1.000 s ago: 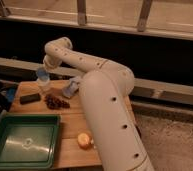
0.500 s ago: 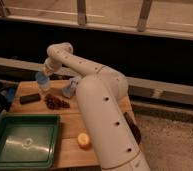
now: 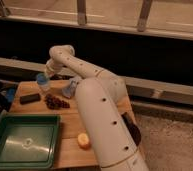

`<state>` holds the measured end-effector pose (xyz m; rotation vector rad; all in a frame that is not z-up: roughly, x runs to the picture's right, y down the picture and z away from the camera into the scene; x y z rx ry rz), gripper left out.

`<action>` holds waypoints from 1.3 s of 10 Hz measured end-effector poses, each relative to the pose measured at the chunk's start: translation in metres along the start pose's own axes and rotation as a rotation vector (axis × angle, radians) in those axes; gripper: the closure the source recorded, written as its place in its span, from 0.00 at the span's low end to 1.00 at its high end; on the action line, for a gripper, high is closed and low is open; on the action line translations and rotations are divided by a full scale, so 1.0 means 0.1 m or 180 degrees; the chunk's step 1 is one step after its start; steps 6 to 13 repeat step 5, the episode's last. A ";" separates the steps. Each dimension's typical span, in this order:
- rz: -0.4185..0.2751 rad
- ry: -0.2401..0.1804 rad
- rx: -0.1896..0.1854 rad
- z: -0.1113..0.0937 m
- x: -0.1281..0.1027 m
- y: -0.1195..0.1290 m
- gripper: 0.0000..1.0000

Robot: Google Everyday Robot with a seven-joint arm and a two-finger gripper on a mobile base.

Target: Stack cups on top of each other

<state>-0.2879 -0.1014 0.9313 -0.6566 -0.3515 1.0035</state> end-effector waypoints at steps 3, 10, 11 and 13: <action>-0.0008 -0.0045 -0.0055 -0.01 -0.01 0.02 0.20; -0.0003 -0.0048 -0.0050 -0.02 0.00 0.00 0.20; -0.0003 -0.0048 -0.0050 -0.02 0.00 0.00 0.20; -0.0003 -0.0048 -0.0050 -0.02 0.00 0.00 0.20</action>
